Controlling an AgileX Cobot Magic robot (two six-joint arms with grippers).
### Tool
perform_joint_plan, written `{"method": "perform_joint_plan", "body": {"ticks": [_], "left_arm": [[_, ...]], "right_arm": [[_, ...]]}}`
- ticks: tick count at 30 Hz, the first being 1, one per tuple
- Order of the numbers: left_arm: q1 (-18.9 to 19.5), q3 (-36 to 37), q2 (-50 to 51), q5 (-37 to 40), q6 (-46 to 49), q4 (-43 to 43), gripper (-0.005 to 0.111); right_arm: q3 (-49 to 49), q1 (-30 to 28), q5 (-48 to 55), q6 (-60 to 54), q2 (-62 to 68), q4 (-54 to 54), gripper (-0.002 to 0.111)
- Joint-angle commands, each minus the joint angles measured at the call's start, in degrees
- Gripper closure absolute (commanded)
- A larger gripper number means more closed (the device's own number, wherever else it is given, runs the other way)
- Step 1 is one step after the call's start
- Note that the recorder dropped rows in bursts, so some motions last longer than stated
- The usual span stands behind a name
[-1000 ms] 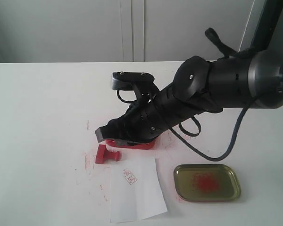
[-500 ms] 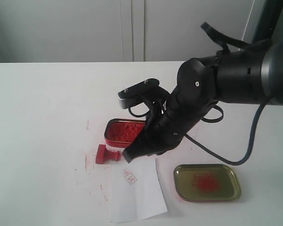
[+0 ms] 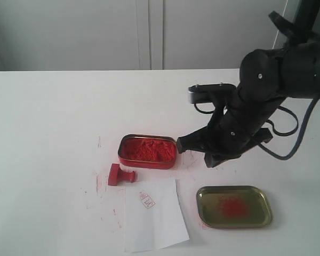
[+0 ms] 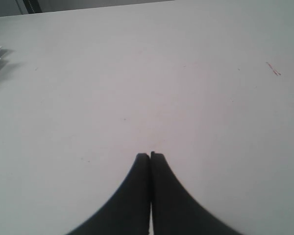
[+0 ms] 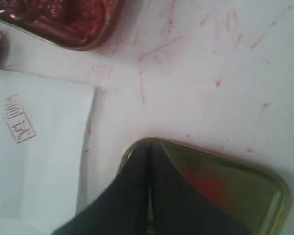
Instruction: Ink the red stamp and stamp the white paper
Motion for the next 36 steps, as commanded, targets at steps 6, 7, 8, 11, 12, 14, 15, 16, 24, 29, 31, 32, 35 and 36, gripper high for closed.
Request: {"method": "perform_joint_plan", "body": {"ticks": [6, 7, 8, 11, 12, 14, 15, 16, 24, 29, 31, 32, 35, 36], "left_arm": [[-0.4, 0.1, 0.0, -0.1, -0.2, -0.3, 0.107], [-0.4, 0.1, 0.0, -0.1, -0.2, -0.3, 0.107], [-0.4, 0.1, 0.0, -0.1, -0.2, -0.3, 0.107], [-0.4, 0.1, 0.0, -0.1, -0.2, -0.3, 0.107], [-0.4, 0.1, 0.0, -0.1, -0.2, -0.3, 0.107], [-0.4, 0.1, 0.0, -0.1, -0.2, -0.3, 0.107], [-0.4, 0.1, 0.0, -0.1, -0.2, -0.3, 0.107], [-0.4, 0.1, 0.0, -0.1, -0.2, -0.3, 0.107], [-0.4, 0.1, 0.0, -0.1, -0.2, -0.3, 0.107], [-0.4, 0.1, 0.0, -0.1, -0.2, -0.3, 0.107], [-0.4, 0.1, 0.0, -0.1, -0.2, -0.3, 0.107], [-0.4, 0.1, 0.0, -0.1, -0.2, -0.3, 0.107], [-0.4, 0.1, 0.0, -0.1, -0.2, -0.3, 0.107], [-0.4, 0.1, 0.0, -0.1, -0.2, -0.3, 0.107]], "right_arm": [[0.2, -7.8, 2.8, 0.3, -2.1, -0.6, 0.108], [0.2, -8.7, 3.1, 0.3, -2.3, -0.7, 0.108], [0.2, -9.6, 3.4, 0.3, -2.7, -1.0, 0.108], [0.2, -12.1, 4.3, 0.3, -3.4, -3.0, 0.108], [0.2, -13.0, 4.9, 0.3, -3.7, -3.6, 0.108], [0.2, -14.9, 6.0, 0.3, -4.4, -4.6, 0.108], [0.2, -15.7, 6.3, 0.3, -4.7, -4.9, 0.108], [0.2, -16.6, 6.6, 0.3, -4.8, -5.2, 0.108], [0.2, -20.7, 5.7, 0.3, -6.7, -6.2, 0.108], [0.2, -20.7, 6.0, 0.3, -6.7, -6.2, 0.108], [0.2, -20.7, 6.6, 0.3, -6.7, -6.8, 0.108], [0.2, -20.7, 6.8, 0.3, -6.7, -7.0, 0.108], [0.2, -20.7, 7.2, 0.3, -6.7, -7.0, 0.108], [0.2, -20.7, 7.2, 0.3, -6.7, -7.0, 0.108]]}}
